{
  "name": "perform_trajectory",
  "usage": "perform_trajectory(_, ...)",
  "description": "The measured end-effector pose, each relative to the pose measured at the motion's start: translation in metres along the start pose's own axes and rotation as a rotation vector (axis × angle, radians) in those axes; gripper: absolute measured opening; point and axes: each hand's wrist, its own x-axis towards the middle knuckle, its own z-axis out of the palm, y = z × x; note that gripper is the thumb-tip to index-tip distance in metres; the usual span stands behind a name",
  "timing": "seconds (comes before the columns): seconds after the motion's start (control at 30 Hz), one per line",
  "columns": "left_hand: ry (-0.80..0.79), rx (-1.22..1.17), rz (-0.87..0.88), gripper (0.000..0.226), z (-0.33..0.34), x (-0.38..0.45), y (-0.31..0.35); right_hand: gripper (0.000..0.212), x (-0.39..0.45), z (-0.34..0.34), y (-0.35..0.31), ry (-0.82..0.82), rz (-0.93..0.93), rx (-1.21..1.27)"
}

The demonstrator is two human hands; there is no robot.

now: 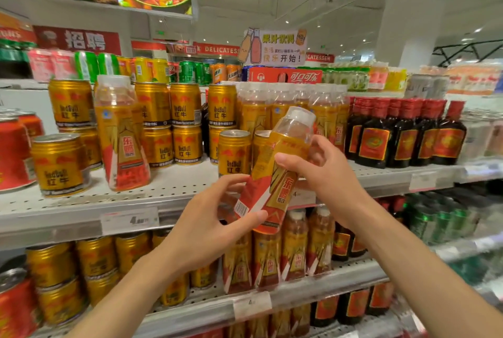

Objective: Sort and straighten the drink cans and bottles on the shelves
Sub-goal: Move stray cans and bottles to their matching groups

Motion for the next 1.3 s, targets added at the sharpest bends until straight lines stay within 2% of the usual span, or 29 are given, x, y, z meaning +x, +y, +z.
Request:
perform_trajectory(0.17, -0.005, -0.053, 0.023, 0.060, 0.012, 0.016, 0.000, 0.060, 0.007, -0.015, 0.001, 0.015, -0.023, -0.036)
perform_trajectory(0.33, -0.016, -0.025, 0.044, 0.062, 0.033, 0.034, 0.007, 0.078, 0.016, -0.041, 0.009, 0.029, -0.006, -0.022)
perform_trajectory(0.57, 0.043, 0.026, 0.075, 0.063, 0.082, 0.064, 0.027, 0.074, 0.037, -0.097, 0.025, -0.011, -0.032, 0.047)
perform_trajectory(0.8, 0.088, 0.089, 0.087, 0.066, 0.134, 0.100, 0.050, 0.066, 0.072, -0.160, 0.029, -0.051, -0.080, -0.026)
perform_trajectory(0.9, 0.130, 0.211, 0.131, 0.067, 0.142, 0.111, 0.060, 0.063, 0.087, -0.175, 0.026, -0.045, -0.139, -0.113)
perform_trajectory(1.13, 0.352, 0.668, 0.269, 0.040, 0.106, 0.129, 0.075, 0.077, 0.111, -0.183, 0.030, -0.043, -0.263, -0.403)
perform_trajectory(1.2, 0.358, 0.800, 0.282, 0.045, 0.096, 0.138, 0.075, 0.080, 0.114, -0.181, 0.036, -0.037, -0.258, -0.437)
perform_trajectory(1.3, 0.274, 0.909, 0.164, 0.061, 0.087, 0.150, 0.073, 0.088, 0.113, -0.182, 0.040, -0.004, -0.290, -0.582)
